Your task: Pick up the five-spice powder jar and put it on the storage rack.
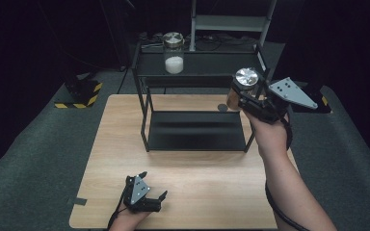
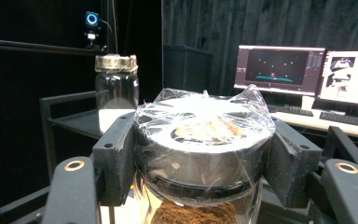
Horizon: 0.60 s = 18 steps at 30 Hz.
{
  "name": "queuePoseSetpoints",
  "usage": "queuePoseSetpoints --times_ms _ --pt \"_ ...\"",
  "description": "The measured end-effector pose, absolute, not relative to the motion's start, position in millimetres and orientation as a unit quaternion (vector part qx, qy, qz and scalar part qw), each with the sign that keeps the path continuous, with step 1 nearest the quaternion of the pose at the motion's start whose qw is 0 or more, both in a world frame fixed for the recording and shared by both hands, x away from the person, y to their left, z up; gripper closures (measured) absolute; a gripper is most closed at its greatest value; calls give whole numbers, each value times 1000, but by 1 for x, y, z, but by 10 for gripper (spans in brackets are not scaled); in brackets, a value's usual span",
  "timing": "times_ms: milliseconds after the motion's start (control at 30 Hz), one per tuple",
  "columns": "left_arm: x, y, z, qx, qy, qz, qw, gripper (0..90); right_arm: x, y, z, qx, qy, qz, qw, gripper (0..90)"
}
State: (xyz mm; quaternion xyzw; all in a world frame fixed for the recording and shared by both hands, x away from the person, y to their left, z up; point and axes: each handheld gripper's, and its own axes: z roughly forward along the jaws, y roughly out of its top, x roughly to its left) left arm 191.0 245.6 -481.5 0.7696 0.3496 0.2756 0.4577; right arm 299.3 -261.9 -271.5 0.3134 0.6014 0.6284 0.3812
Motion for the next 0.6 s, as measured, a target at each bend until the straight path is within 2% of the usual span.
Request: queuePoseSetpoints --times_ms 600 --pt "191 248 -482 768 350 273 461 6 318 -252 -248 323 586 629 395 340"
